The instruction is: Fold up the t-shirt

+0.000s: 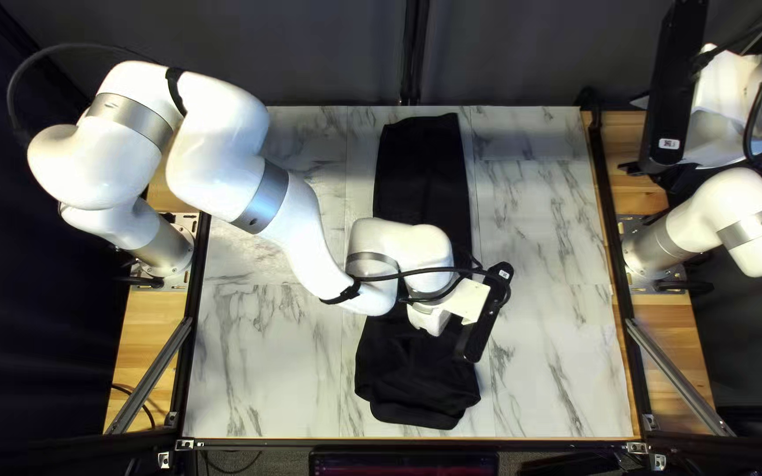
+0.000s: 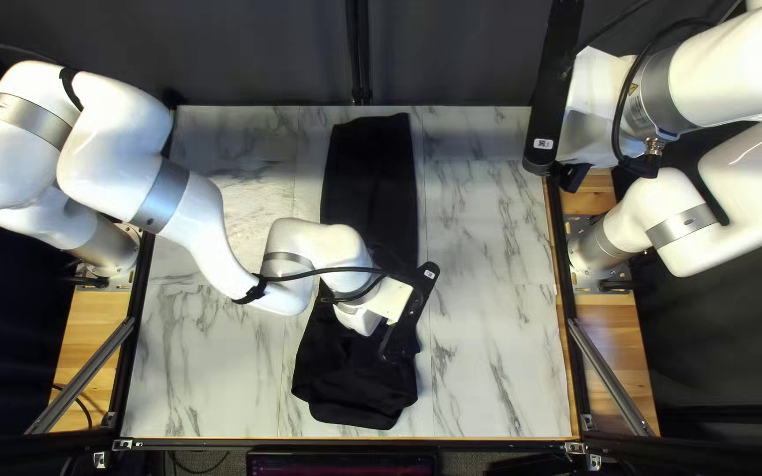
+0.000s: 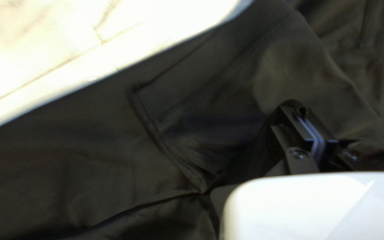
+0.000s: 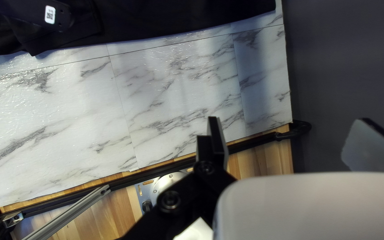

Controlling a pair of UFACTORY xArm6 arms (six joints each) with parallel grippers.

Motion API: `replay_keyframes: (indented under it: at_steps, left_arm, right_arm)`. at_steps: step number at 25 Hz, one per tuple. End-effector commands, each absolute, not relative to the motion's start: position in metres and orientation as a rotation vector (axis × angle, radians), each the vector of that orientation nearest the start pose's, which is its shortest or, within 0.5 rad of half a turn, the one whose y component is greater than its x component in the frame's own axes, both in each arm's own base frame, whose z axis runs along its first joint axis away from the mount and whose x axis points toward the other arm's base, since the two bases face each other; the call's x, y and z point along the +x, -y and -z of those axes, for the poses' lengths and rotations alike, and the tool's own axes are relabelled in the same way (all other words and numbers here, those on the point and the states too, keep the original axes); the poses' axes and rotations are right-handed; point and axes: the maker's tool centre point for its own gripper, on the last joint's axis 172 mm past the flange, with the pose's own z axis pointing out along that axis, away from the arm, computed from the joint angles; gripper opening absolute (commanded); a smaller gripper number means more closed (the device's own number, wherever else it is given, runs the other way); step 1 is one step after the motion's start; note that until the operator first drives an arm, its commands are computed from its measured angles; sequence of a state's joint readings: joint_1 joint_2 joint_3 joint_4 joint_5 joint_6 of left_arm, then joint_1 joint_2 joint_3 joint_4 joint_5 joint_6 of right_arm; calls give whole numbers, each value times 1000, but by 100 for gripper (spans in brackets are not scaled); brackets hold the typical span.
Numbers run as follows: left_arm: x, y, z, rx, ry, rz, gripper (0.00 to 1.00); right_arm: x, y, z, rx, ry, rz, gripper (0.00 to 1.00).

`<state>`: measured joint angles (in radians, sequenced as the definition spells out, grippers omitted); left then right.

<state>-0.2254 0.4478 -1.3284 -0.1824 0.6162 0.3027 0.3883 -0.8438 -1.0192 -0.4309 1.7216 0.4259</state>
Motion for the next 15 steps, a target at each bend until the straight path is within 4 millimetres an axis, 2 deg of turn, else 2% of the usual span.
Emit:
replay_keyframes:
  at_steps: [1,15]
  left_arm:
    - [622,151,-101,-3159,-631,447,0]
    - [639,139,-101,-3151,-614,496,0]
  right_arm:
    - [261,18,-438,-3426,-230,514,100]
    - [261,18,-438,-3426,-230,514,100]
